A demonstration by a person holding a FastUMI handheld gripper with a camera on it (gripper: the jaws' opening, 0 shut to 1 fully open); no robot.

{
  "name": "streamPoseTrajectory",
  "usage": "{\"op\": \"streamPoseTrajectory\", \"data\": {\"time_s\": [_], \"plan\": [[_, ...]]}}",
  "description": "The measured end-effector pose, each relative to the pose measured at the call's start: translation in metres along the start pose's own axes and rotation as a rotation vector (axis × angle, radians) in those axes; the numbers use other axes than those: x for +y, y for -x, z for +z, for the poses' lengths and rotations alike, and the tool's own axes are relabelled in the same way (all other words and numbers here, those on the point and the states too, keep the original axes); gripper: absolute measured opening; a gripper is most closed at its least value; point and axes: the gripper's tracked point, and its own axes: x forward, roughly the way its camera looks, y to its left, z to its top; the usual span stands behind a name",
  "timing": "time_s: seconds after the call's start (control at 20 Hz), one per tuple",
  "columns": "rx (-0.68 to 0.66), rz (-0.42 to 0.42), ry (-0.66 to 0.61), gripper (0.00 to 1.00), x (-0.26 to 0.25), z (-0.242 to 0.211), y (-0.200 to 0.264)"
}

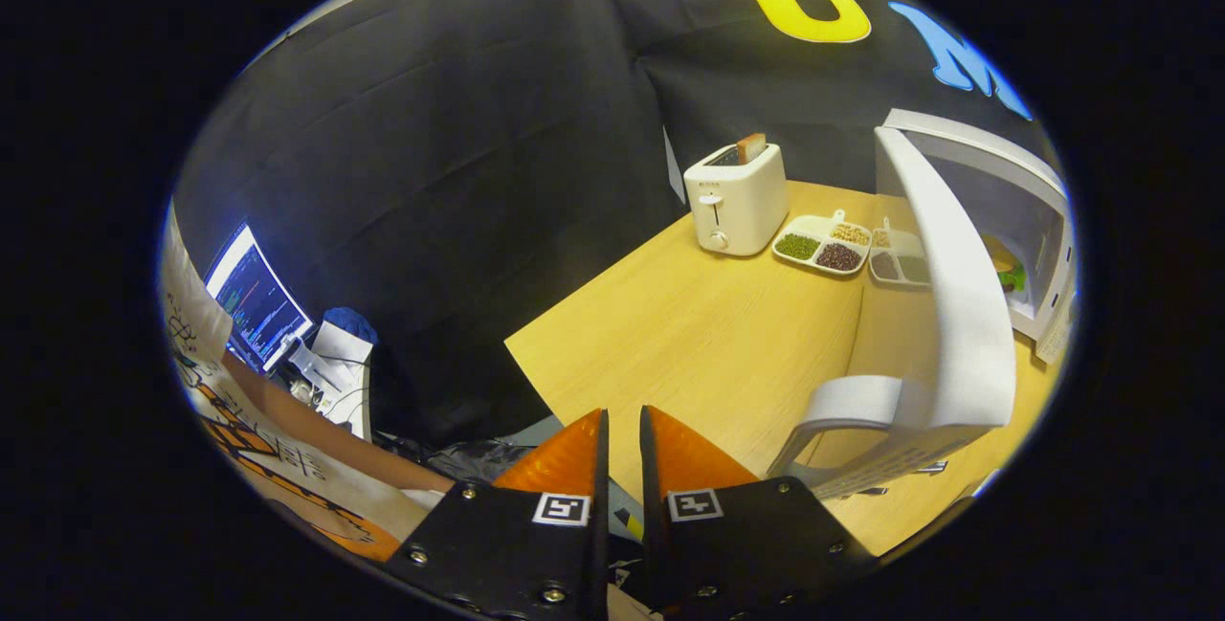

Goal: Open the microwave, put the food inside, and close the microwave door.

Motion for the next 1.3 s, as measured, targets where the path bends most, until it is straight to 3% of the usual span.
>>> {"op": "streamPoseTrajectory", "data": {"time_s": [0.05, 0.1, 0.15, 0.35, 0.75, 1.3], "plan": [[-0.024, -0.087, 0.025, 0.16, -0.018, -0.001, -0.002], [-0.036, -0.148, 0.037, 0.00, -0.032, -0.001, -0.001], [-0.002, -0.136, 0.025, 0.00, -0.038, -0.006, -0.012], [-0.011, -0.237, 0.018, 0.00, -0.058, -0.008, 0.004], [-0.015, -0.263, -0.041, 0.00, -0.075, -0.014, 0.021], [-0.039, -0.422, -0.059, 0.00, -0.145, -0.014, 0.064]]}}
